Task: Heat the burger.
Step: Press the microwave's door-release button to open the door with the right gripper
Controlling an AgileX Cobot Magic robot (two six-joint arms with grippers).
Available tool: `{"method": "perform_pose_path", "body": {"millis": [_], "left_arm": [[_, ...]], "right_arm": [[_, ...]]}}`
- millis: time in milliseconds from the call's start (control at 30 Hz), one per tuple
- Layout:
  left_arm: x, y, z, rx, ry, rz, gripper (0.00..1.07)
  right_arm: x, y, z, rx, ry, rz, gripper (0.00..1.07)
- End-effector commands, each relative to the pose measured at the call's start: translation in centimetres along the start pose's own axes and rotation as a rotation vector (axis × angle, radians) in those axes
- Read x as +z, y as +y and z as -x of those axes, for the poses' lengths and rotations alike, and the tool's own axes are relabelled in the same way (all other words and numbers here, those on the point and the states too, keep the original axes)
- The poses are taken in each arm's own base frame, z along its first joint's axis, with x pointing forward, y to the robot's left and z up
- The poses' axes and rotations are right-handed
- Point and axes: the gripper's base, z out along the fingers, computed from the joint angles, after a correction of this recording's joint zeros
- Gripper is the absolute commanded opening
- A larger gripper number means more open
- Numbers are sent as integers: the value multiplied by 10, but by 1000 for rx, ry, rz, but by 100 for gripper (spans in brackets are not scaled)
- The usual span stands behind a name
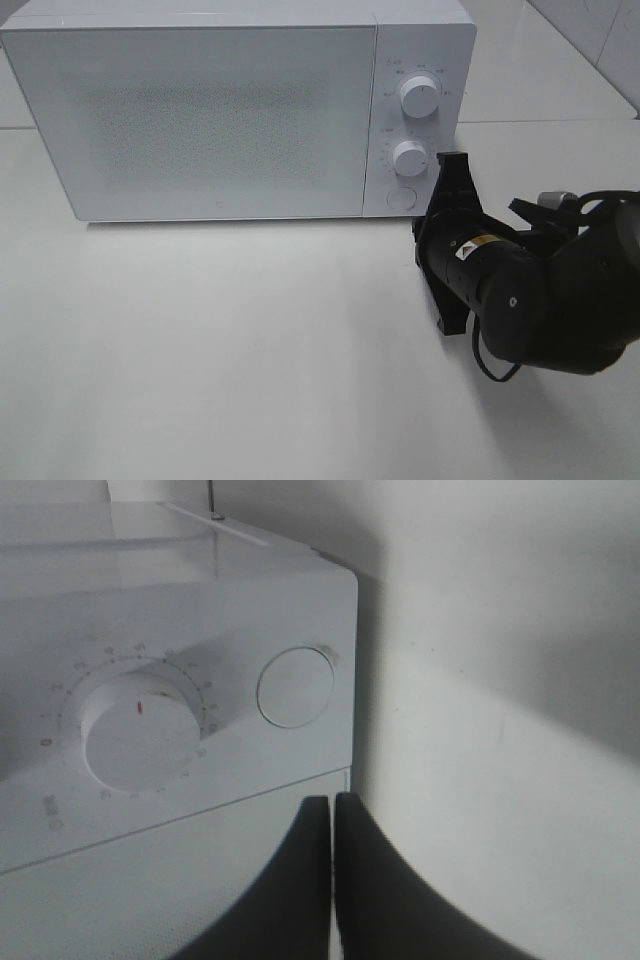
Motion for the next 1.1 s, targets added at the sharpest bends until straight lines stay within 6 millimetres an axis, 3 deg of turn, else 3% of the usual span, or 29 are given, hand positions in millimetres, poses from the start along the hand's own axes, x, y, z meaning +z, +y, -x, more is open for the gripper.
{"method": "perform_pose_path", "body": {"millis": [33,233,733,1100], "left_arm": [[0,0,0,-6,-12,-3,98],[0,0,0,-6,-12,-3,98],[0,0,0,-6,-12,-3,98],[0,0,0,-6,-12,-2,98]], "right_arm": [[7,6,0,2,8,14,0],[29,14,4,34,-25,27,0],[69,5,-7,122,-105,12,0],[81,10,-13,123,-113,34,0]]}}
